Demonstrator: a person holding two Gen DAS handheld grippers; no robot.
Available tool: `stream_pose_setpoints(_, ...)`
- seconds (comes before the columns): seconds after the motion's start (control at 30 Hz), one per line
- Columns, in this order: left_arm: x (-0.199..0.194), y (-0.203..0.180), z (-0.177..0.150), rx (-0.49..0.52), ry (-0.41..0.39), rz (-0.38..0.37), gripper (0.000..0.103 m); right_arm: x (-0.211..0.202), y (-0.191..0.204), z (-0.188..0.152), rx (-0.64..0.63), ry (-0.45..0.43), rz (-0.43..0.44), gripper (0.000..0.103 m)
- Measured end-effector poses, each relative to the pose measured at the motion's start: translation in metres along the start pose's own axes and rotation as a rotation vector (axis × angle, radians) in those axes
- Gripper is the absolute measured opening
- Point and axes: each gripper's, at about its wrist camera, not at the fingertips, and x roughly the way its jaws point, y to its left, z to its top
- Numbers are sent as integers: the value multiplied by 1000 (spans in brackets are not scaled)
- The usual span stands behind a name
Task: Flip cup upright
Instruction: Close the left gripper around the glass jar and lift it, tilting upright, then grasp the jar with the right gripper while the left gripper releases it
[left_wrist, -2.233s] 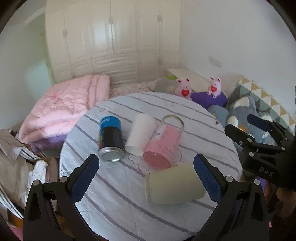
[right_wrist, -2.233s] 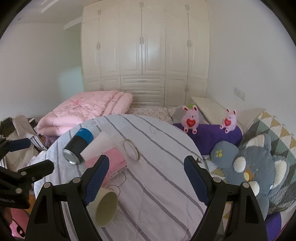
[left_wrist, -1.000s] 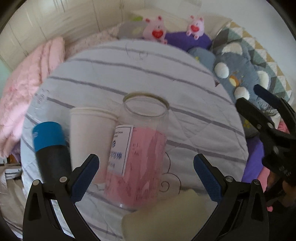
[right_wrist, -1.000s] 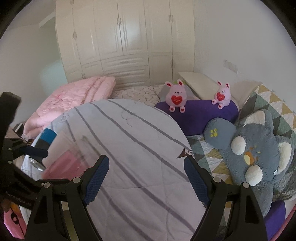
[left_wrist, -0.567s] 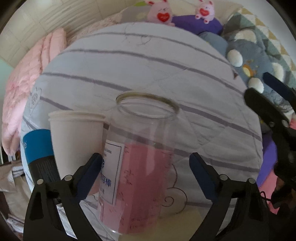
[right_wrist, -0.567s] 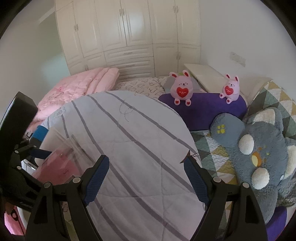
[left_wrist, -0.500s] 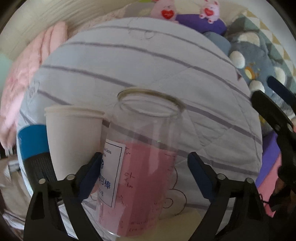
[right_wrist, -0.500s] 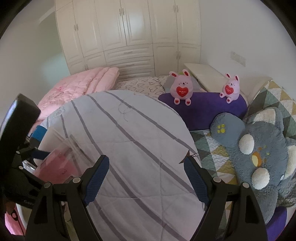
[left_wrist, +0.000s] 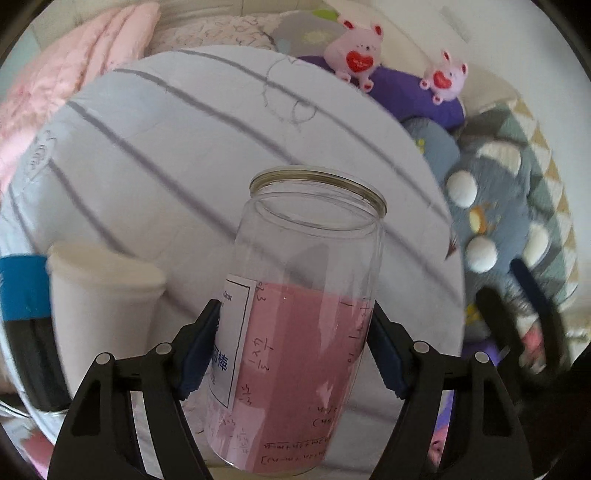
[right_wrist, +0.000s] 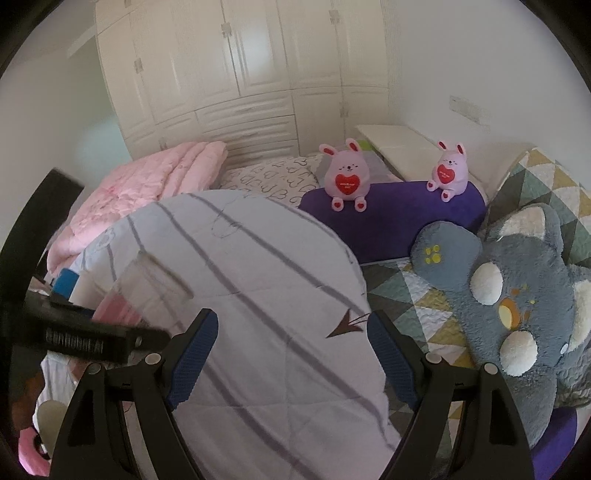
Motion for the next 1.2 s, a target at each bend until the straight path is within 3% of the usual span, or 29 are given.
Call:
stream_pose_setpoints(0.23, 24, -3, 20, -89, 23, -46, 76, 15, -9, 7, -5, 17, 9, 84)
stream_pose_setpoints(0.5, 22, 18, 22, -237, -49, -132, 76, 32, -1, 9, -47, 56, 36, 84)
stream_pose_setpoints(0.63, 22, 19, 20, -268, -63, -137, 77, 34, 6, 8, -68, 69, 55, 84)
stream_pose_setpoints(0.73, 24, 16, 20, -248, -47, -137, 80, 34, 9, 7, -75, 78, 56, 84)
stream_pose_setpoints(0.83, 27, 8, 20, -231, -18, -169, 97, 33, 8, 6, -66, 94, 73, 84)
stream_pose_setpoints(1.0, 18, 6, 14, -216, -27, -181, 98, 29, 6, 6, -57, 124, 81, 84)
stream_pose_setpoints(1.2, -12, 13, 4, -217, -85, -266, 99, 18, 5, 12, -38, 150, 104, 84)
